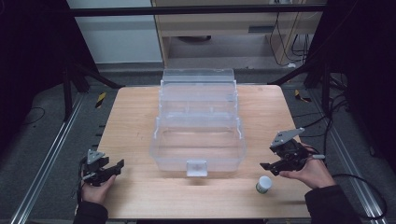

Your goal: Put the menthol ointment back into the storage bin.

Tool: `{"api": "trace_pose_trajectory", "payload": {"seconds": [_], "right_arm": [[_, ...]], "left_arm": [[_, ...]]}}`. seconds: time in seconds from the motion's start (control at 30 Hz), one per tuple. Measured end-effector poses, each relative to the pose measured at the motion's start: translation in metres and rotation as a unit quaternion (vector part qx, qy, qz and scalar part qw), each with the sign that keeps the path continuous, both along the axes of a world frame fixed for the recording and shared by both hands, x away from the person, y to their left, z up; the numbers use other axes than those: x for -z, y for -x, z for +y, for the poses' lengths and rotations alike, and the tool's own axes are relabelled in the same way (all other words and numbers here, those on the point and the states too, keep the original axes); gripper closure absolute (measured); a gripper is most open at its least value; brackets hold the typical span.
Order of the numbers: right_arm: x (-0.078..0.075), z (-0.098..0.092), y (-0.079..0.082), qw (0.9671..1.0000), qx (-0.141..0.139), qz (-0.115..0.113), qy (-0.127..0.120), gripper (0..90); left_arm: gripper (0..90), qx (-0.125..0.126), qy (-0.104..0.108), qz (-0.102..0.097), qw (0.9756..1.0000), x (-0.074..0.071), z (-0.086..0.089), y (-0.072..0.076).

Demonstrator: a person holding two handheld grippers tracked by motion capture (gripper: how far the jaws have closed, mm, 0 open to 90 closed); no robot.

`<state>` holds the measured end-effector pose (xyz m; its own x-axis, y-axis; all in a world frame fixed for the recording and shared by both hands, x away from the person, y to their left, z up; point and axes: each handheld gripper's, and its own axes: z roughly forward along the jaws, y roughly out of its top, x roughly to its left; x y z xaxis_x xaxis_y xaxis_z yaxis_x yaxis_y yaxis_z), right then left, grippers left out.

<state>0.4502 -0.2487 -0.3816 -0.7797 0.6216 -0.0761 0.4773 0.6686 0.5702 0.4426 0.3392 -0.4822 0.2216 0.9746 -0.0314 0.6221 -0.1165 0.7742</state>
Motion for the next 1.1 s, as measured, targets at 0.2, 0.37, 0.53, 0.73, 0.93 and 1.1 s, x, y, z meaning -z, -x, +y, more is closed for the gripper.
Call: {"api": "trace_pose_trajectory", "payload": {"seconds": [0.2,0.37,0.53,0.73,0.93,1.1], "right_arm": [[0.002,0.004,0.001,0.9990,-0.032,0.017,0.027,28.9],[0.003,0.005,0.003,0.9979,-0.045,0.027,0.038,28.9],[0.005,0.007,0.003,0.9959,-0.061,0.040,0.053,28.9],[0.008,0.011,0.005,0.9921,-0.082,0.057,0.076,29.6],[0.010,0.013,0.007,0.9891,-0.095,0.067,0.090,29.9],[0.012,0.015,0.008,0.9867,-0.101,0.079,0.100,30.0]], "left_arm": [[33.9,0.001,-0.001,0.001,1.0000,0.000,0.000,0.000],[33.8,0.001,-0.002,0.003,1.0000,0.000,-0.001,0.000],[33.8,0.002,-0.002,0.004,1.0000,0.001,-0.001,-0.001],[33.7,0.003,-0.003,0.004,1.0000,0.001,-0.001,-0.001],[33.6,0.004,-0.007,0.006,1.0000,0.001,-0.001,-0.001],[33.6,0.004,-0.007,0.006,0.9999,0.001,-0.002,-0.001]]}}
